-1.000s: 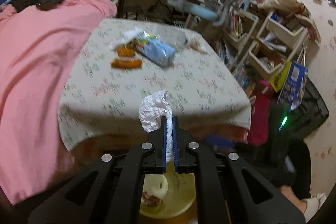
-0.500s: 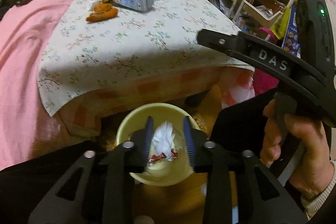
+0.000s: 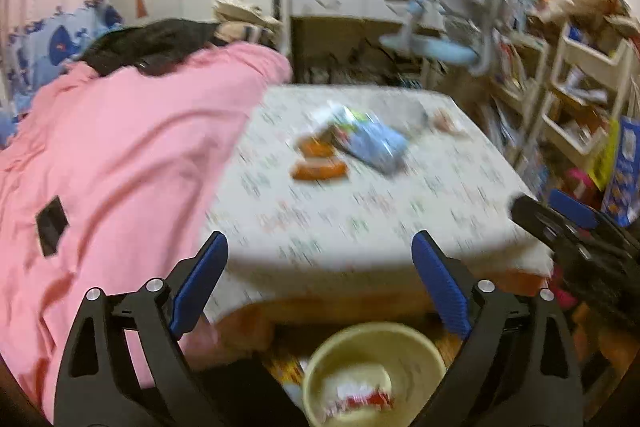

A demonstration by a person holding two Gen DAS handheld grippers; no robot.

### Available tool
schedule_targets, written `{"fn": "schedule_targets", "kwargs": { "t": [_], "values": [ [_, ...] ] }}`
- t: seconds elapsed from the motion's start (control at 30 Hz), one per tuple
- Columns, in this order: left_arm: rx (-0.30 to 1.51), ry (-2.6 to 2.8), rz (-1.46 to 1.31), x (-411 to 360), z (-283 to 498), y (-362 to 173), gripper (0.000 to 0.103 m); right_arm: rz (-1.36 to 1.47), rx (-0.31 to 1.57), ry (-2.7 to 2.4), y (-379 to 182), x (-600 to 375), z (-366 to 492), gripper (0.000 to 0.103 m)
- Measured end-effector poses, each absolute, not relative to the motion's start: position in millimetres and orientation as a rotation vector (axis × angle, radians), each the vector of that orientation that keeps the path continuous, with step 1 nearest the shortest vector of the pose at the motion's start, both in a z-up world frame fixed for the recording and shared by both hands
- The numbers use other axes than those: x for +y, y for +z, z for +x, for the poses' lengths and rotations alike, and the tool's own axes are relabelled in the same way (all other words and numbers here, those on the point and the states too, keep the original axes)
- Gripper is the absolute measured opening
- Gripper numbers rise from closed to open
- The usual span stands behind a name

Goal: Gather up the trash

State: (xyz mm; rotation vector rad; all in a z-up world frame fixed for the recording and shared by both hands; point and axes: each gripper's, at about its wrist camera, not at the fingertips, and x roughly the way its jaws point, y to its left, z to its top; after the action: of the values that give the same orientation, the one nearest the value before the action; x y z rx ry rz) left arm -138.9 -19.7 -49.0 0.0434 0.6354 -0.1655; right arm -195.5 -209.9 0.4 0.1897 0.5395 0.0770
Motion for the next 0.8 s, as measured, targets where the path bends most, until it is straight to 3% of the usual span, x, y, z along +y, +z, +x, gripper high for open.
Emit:
{"fn": "schedule_targets", "kwargs": {
  "t": [0.27, 0.47, 0.8],
  "values": [
    [0.532, -0.073, -0.031, -3, -79, -16, 0.095, 0.017, 0.447, 0.064, 35, -225, -150, 0.093],
    [0.616, -0.029, -0.096, 3, -49, -49, 0.095, 0.183, 0.551, 0.041, -1, -245, -127, 0.093],
    [0.606, -0.024, -0.069, -3, -46, -54, 0.095, 0.124, 0.552, 0.079, 1, -227, -122, 0.093]
  ]
}}
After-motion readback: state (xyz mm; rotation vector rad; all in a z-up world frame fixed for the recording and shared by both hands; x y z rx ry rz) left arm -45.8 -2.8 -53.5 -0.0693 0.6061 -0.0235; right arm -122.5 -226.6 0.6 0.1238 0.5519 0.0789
